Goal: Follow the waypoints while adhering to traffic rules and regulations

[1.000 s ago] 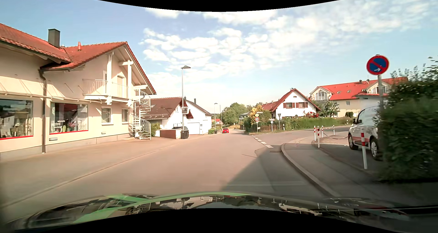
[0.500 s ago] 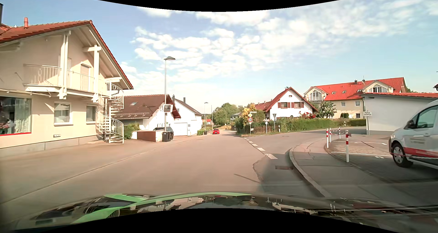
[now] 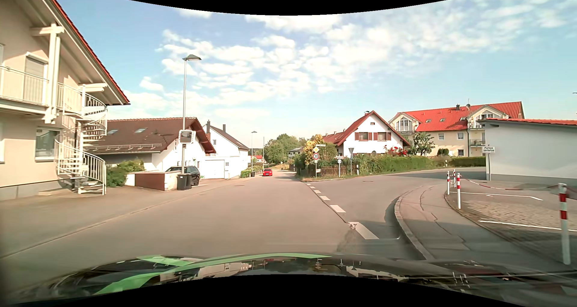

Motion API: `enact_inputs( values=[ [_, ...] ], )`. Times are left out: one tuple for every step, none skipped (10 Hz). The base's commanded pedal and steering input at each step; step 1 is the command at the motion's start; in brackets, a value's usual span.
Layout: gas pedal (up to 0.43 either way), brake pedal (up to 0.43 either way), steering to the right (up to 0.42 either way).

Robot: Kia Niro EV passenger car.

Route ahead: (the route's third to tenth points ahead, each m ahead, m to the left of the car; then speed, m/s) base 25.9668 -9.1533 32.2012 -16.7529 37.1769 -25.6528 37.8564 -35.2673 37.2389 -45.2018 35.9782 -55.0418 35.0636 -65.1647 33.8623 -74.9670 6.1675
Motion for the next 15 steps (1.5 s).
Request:
enact_inputs(
  values=[
    [0.008, 0.000, 0.104],
    [0.028, 0.000, 0.106],
    [0.067, 0.000, 0.110],
    [0.067, 0.000, 0.115],
    [0.079, 0.000, 0.126],
    [0.098, 0.000, 0.136],
    [0.098, 0.000, 0.141],
    [0.110, 0.000, 0.141],
    [0.130, 0.000, 0.142],
    [0.130, 0.000, 0.142],
    [0.130, 0.000, 0.142],
    [0.130, 0.000, 0.143],
    [0.138, 0.000, 0.144],
    [0.138, 0.000, 0.144],
    [0.150, 0.000, 0.143]
  ],
)
